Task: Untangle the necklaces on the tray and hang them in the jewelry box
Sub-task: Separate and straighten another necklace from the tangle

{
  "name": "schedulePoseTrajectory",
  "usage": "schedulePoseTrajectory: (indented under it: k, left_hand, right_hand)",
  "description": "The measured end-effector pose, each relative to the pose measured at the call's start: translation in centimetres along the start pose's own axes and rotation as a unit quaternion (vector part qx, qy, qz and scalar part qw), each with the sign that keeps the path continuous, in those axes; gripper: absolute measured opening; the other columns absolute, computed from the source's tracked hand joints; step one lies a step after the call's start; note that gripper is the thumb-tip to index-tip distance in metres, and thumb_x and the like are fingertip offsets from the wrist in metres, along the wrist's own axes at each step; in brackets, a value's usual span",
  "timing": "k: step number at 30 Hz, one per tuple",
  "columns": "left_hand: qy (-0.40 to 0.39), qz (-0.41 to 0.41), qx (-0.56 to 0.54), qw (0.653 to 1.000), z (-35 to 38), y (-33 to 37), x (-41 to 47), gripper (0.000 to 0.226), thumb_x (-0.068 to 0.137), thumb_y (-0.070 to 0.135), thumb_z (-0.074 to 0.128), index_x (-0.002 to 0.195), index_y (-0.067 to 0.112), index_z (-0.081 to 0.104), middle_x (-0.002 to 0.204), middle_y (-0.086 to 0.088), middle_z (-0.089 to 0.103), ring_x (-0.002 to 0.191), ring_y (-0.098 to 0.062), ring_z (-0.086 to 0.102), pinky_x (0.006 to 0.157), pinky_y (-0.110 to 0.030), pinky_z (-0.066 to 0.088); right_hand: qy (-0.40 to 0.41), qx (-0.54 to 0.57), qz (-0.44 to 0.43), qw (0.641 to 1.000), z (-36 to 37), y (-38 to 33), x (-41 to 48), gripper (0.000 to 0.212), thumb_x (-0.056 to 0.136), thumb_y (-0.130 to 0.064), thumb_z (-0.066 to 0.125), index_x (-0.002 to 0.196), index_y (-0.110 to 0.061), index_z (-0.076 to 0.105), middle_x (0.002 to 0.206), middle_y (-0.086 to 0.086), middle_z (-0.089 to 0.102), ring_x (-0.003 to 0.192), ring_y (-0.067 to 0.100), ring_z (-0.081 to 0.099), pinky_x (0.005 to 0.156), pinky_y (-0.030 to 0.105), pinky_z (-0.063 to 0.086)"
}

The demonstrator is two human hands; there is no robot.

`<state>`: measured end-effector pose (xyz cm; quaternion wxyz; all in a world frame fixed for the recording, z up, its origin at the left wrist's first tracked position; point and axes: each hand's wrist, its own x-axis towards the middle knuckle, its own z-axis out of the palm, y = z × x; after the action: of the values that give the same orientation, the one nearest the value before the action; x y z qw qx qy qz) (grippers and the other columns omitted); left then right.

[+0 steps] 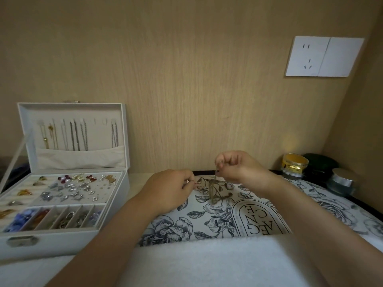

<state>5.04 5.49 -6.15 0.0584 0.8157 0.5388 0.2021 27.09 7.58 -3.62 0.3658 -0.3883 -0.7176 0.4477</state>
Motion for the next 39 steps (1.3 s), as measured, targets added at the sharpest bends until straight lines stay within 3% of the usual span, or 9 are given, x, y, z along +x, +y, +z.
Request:
schedulePoseTrajectory:
  k: [3, 7, 11, 15, 18, 22, 28, 33, 39]
  left_hand:
    - [-0.005, -0.001, 0.031, 1.000, -0.2, -0.1, -0.1, 0.012, 0.097, 0.036, 0.052, 0.096, 0.037, 0.063, 0.071, 0.011, 0.066, 0.065, -0.004, 0.060, 0.057, -0.021, 0.041]
    - [-0.037, -0.013, 0.045, 0.998, 0.1, -0.2, 0.0, 0.016, 0.089, 0.024, 0.056, 0.091, 0.037, 0.064, 0.076, 0.016, 0.061, 0.076, -0.006, 0.059, 0.061, -0.024, 0.039]
    - [-0.038, -0.039, 0.066, 0.996, 0.3, -1.3, -0.1, 0.022, 0.084, 0.022, 0.060, 0.097, 0.039, 0.063, 0.078, 0.017, 0.056, 0.082, -0.007, 0.057, 0.061, -0.022, 0.036]
    - [-0.024, -0.072, 0.123, 0.990, 0.1, -2.2, -0.1, 0.027, 0.083, 0.017, 0.060, 0.100, 0.038, 0.060, 0.083, 0.014, 0.057, 0.083, -0.008, 0.056, 0.053, -0.017, 0.028]
    - [-0.015, -0.087, 0.177, 0.980, -0.2, -2.6, -0.3, 0.027, 0.081, 0.013, 0.060, 0.099, 0.033, 0.061, 0.085, 0.012, 0.059, 0.082, -0.010, 0.057, 0.064, -0.023, 0.040]
    - [-0.024, -0.121, 0.268, 0.955, -0.4, -3.3, -0.4, 0.026, 0.086, 0.010, 0.053, 0.103, 0.027, 0.062, 0.089, 0.009, 0.064, 0.086, -0.015, 0.062, 0.079, -0.030, 0.042]
    - [-0.080, -0.155, 0.364, 0.915, -1.2, -2.6, -0.7, 0.025, 0.096, 0.019, 0.045, 0.119, 0.023, 0.055, 0.114, 0.001, 0.060, 0.107, -0.018, 0.057, 0.089, -0.031, 0.037]
    - [-0.161, -0.173, 0.246, 0.940, -1.5, -1.7, -0.2, 0.047, 0.087, 0.029, 0.056, 0.133, 0.024, 0.046, 0.127, -0.001, 0.051, 0.120, -0.021, 0.047, 0.100, -0.036, 0.038]
    - [-0.056, -0.078, -0.160, 0.982, 0.0, 1.5, 0.3, 0.043, 0.089, 0.038, 0.066, 0.130, 0.040, 0.055, 0.118, 0.024, 0.061, 0.110, -0.001, 0.057, 0.099, -0.026, 0.046]
  right_hand:
    - [0.058, -0.142, 0.009, 0.988, 1.0, 0.4, 0.3, 0.036, 0.084, 0.008, 0.063, 0.067, -0.017, 0.043, 0.051, -0.017, 0.041, 0.044, 0.002, 0.037, 0.051, 0.025, 0.036]
    - [0.192, -0.068, 0.007, 0.979, 1.9, 0.5, 0.6, 0.050, 0.087, -0.027, 0.076, 0.058, -0.018, 0.036, 0.052, -0.002, 0.036, 0.046, 0.012, 0.052, 0.061, 0.027, 0.045]
    - [0.144, 0.124, 0.116, 0.975, 0.9, -1.1, 0.2, 0.069, 0.098, -0.064, 0.033, 0.051, -0.014, 0.035, 0.052, 0.009, 0.040, 0.051, 0.023, 0.040, 0.074, 0.040, 0.040]
    - [0.109, 0.353, 0.109, 0.923, -0.3, -0.8, 0.0, 0.072, 0.100, -0.057, 0.033, 0.057, -0.004, 0.056, 0.061, 0.015, 0.058, 0.045, 0.022, 0.038, 0.081, 0.042, 0.044]
    - [0.090, 0.413, 0.056, 0.904, -0.8, -0.5, 0.0, 0.038, 0.093, -0.037, 0.052, 0.072, -0.007, 0.064, 0.072, 0.009, 0.063, 0.040, 0.013, 0.032, 0.078, 0.042, 0.052]
    - [0.032, 0.377, 0.013, 0.926, -1.6, 0.0, -0.2, 0.009, 0.087, -0.007, 0.055, 0.084, -0.010, 0.063, 0.084, 0.004, 0.060, 0.039, 0.005, 0.030, 0.050, 0.023, 0.043]
    - [-0.016, 0.220, 0.049, 0.974, -2.2, 1.5, -0.3, 0.045, 0.060, 0.006, 0.043, 0.098, -0.002, 0.065, 0.102, 0.018, 0.073, 0.048, 0.014, 0.042, 0.046, 0.023, 0.024]
    - [-0.019, 0.175, 0.058, 0.983, -1.2, 1.0, -0.1, 0.059, 0.051, 0.006, 0.037, 0.104, 0.002, 0.062, 0.106, 0.021, 0.073, 0.047, 0.015, 0.045, 0.046, 0.026, 0.020]
    - [-0.061, 0.173, 0.039, 0.982, -0.6, -0.1, -0.3, 0.014, 0.073, -0.011, 0.040, 0.084, -0.011, 0.048, 0.106, 0.018, 0.071, 0.042, 0.013, 0.023, 0.054, 0.037, 0.013]
